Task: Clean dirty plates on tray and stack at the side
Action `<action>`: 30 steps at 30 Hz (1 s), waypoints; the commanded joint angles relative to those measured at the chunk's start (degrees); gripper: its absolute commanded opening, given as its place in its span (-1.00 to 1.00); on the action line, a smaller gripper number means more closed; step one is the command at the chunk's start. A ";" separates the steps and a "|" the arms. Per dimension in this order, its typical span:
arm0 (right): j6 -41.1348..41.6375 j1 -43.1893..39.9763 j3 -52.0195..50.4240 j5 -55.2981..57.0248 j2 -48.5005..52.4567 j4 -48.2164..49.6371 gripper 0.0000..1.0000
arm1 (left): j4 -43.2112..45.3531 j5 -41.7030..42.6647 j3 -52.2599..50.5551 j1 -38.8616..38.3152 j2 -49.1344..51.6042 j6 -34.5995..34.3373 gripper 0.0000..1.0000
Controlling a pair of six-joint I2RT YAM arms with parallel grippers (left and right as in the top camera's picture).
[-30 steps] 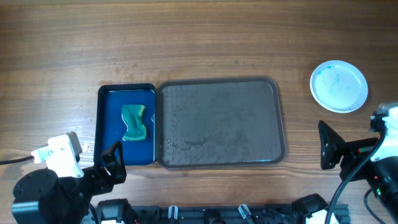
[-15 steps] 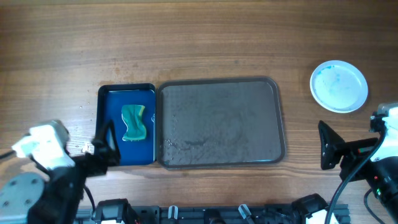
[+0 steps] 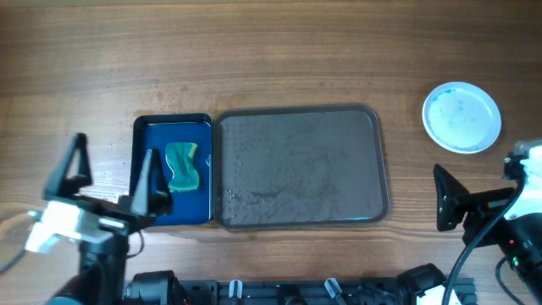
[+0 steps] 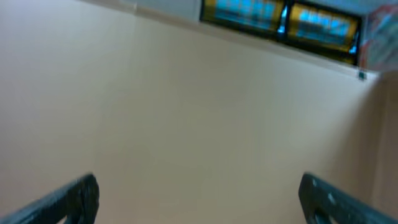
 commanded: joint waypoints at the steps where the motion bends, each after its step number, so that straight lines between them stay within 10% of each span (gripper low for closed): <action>1: -0.50 0.28 -0.20 1.18 -0.04 0.09 0.99 | 6.03 2.05 -10.75 0.15 -5.16 -3.48 1.00; 18: -0.50 0.28 -0.20 1.18 -0.04 0.09 0.99 | 22.10 2.08 -32.50 0.15 -8.22 -8.00 1.00; 30: -0.50 0.28 -0.20 1.18 -0.04 0.09 0.99 | -6.71 0.02 -32.96 0.15 -12.31 -15.47 1.00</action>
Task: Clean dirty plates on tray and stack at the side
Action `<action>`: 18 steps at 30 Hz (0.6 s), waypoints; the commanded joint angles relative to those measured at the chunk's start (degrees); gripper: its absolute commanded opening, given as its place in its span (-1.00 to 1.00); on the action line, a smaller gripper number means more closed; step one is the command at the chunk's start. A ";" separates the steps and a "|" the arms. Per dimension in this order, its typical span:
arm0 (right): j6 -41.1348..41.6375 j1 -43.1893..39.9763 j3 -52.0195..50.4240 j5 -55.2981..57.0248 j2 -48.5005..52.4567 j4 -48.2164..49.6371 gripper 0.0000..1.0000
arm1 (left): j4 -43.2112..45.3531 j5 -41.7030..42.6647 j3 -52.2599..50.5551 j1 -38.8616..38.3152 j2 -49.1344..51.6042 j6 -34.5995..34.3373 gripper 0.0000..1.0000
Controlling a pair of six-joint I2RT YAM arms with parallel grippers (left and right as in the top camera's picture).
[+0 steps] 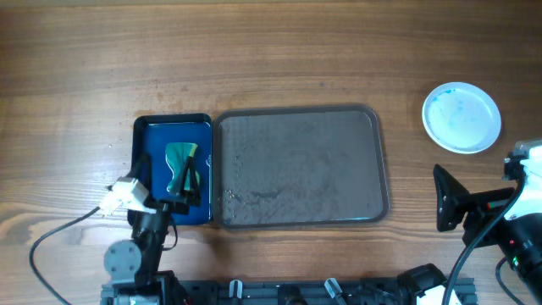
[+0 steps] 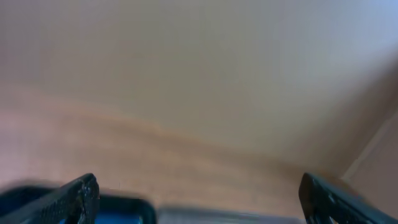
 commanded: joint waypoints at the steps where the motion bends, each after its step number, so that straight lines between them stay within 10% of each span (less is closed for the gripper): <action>1: -0.52 0.28 -0.20 1.18 -0.04 0.11 0.99 | -8.00 -0.79 -0.09 0.15 -0.66 -4.44 1.00; 18: -0.50 0.28 -0.20 1.18 -0.04 0.11 0.99 | -8.83 -0.81 -0.09 0.15 -0.57 -4.35 1.00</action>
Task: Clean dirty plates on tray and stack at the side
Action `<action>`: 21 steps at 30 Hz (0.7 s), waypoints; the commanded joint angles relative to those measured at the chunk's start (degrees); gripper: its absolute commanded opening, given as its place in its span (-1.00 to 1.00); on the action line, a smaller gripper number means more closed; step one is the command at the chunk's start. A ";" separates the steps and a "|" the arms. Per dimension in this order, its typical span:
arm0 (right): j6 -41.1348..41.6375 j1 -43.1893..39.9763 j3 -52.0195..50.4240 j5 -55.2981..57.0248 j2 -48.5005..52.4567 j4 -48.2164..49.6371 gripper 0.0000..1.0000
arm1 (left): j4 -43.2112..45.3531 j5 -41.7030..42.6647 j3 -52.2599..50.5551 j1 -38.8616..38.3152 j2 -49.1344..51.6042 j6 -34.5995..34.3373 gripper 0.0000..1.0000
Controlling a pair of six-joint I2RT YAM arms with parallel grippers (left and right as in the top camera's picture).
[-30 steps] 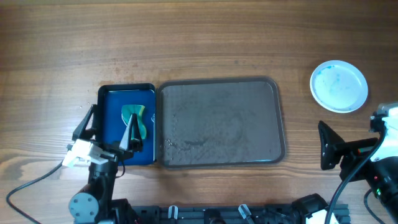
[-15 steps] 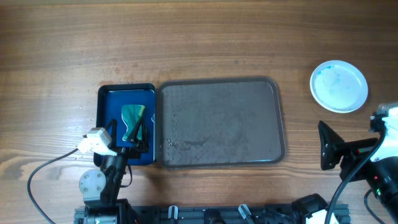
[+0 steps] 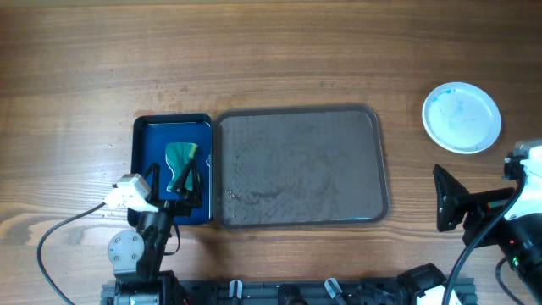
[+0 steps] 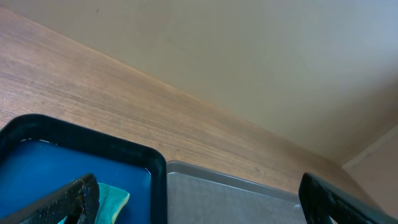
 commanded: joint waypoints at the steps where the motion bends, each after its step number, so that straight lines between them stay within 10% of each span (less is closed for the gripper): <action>1: -0.50 0.28 -0.20 1.18 -0.04 0.11 0.99 | -0.55 -0.39 -0.04 0.15 -0.52 -0.52 1.00; 21: -0.50 0.28 -0.20 1.18 -0.04 0.11 0.99 | -0.55 -0.39 -0.04 0.15 -0.52 -0.52 1.00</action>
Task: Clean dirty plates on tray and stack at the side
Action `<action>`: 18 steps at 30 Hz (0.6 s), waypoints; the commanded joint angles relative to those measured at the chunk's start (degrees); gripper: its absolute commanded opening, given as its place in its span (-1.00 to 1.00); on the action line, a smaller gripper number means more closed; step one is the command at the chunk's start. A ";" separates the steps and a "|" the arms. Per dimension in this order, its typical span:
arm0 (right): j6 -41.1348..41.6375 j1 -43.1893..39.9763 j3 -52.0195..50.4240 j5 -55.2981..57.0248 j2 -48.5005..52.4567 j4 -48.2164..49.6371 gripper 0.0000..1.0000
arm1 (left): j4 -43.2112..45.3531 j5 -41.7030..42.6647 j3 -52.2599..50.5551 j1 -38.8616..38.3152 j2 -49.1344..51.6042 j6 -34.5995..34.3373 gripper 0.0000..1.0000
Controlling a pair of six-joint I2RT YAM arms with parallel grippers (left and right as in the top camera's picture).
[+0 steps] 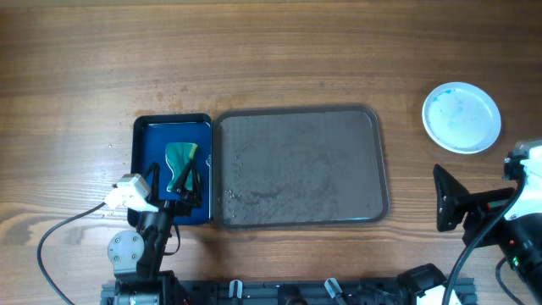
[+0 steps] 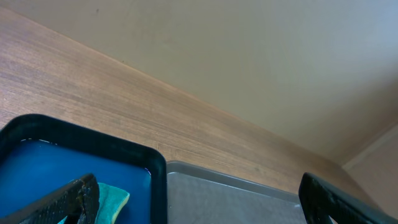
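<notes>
A white plate (image 1: 461, 117) with faint blue smears lies on the bare table at the far right, off the grey tray (image 1: 383, 161). The tray holds no plates, only wet streaks. A green sponge (image 1: 180, 155) lies in water in the blue tub (image 1: 142, 161) left of the tray. My left gripper (image 1: 175, 180) sits low over the tub's near end, open, fingers either side of the sponge. The left wrist view shows the left gripper (image 2: 199, 211) wide apart, the sponge (image 2: 112, 199) by the left finger, and the grey tray (image 2: 236, 199) ahead. My right gripper (image 1: 447, 199) rests at the right edge.
The blue tub's rim (image 2: 93, 140) abuts the grey tray's left side. A pale wall rises beyond the far edge of the wooden table (image 2: 124, 93). A cable (image 1: 59, 233) trails from the left arm across the near left of the table.
First my left arm was raised left of the blue tub, open, its camera facing the wall. Then it stood over the tub's near end. After that it sat low with fingers either side of the sponge and has stayed there. Plate and right arm have not moved.
</notes>
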 commanded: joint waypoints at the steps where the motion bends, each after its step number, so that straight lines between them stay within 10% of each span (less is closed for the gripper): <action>1: -0.52 0.28 -0.20 1.18 -0.04 0.11 0.99 | -0.55 -0.39 -0.04 0.15 -0.52 -0.52 1.00; 9: -2.12 -1.31 -3.17 1.42 -3.76 3.72 1.00 | -0.55 -0.39 -0.04 0.15 -0.52 -0.52 1.00; 18: -1.99 -7.85 -36.83 -4.52 -24.22 28.52 1.00 | -0.55 -0.39 -0.04 0.15 -0.52 -0.52 1.00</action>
